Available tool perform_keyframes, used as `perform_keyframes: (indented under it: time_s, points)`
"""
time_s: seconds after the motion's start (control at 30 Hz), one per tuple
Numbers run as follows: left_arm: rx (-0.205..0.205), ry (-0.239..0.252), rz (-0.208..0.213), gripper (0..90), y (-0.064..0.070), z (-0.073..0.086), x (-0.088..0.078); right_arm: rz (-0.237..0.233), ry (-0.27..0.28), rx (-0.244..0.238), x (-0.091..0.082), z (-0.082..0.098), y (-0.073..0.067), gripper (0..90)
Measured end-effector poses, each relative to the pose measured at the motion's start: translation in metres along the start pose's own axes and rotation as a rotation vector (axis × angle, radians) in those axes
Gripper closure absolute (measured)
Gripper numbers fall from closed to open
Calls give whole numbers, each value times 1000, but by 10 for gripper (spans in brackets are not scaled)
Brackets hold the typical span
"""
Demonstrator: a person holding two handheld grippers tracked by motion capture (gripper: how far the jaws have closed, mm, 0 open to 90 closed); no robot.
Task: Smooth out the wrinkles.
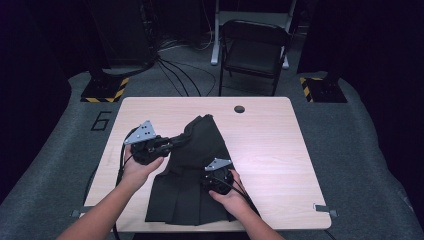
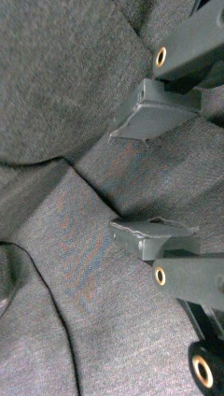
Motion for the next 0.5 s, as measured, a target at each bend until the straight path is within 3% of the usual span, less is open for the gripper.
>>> perform_keyframes:
  time_s: [0.17,0.5]
  points:
    - [-28,4,-2,842,-1,8,-6,6,10,2,0,0,0,465]
    - [-36,6,4,842,1,15,-5,9,-4,-6,0,-1,0,462]
Point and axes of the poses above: each handheld gripper's, and its own axes: x roughly forward along the jaws, z roughly out of its underside, y roughly to its right, the point moved 8 cm from there along x, roughly forward along the jaws, and after that the axes turned 2 degrees about z, right-handed, at the moved point
